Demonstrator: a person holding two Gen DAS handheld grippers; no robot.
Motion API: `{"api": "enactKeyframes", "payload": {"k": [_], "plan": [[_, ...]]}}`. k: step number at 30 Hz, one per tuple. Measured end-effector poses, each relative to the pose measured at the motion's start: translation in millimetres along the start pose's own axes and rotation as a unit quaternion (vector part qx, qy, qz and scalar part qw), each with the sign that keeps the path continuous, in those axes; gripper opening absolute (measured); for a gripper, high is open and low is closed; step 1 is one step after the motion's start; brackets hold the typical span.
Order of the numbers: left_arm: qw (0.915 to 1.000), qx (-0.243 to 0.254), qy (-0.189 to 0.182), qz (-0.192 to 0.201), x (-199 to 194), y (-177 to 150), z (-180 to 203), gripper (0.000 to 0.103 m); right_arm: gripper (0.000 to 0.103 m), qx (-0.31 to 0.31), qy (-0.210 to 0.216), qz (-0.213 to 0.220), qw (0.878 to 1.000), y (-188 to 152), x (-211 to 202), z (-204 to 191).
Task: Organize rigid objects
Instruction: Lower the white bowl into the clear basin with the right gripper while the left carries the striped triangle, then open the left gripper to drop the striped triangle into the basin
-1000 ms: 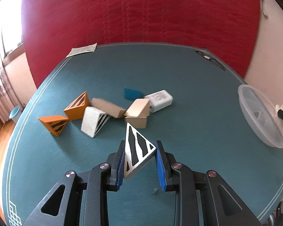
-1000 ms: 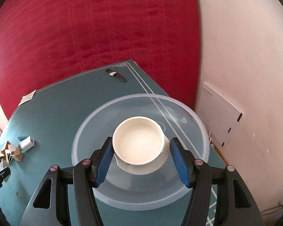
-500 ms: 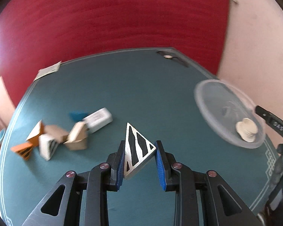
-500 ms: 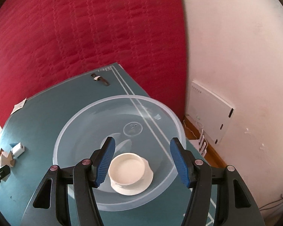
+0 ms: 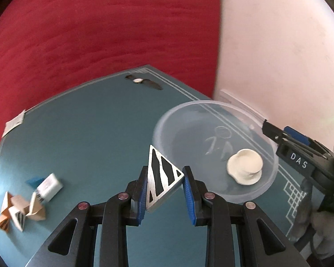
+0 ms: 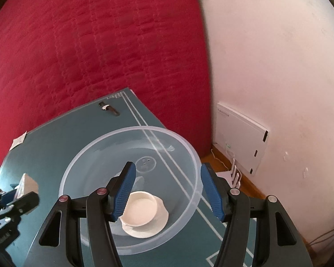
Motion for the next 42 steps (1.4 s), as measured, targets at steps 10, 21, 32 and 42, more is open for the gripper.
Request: {"api": "enactKeyframes", "payload": {"k": [10,21,32,42], "plan": [[0.9985,0.021,-0.051,0.004,14,15,41,0.031,0.062,0.017,0.002,0.002,1.0,1,3,5],[0.998,0.029,-0.046,0.031,8,17,38,0.097,0.062,0.025,-0.003,0.002,1.0,1,2,10],[0.9993,-0.011,-0.005,0.035,9,12,-3,0.101,0.062,0.001,-0.01,0.018,1.0,1,-5,6],[0.9977,-0.034,0.046,0.038,-5,1,-42,0.101,0.062,-0.052,-0.006,0.043,0.998,-1,-17,-21]]}}
Point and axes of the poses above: each gripper's, at about its wrist camera, not at the fingertips, and x roughly the way its jaws point, z to its right, y to its top, the point moved 10 cm from there along x, roughly the way its jaws point, and after that the axes turned 4 degrees about z, right-handed, at the moved point
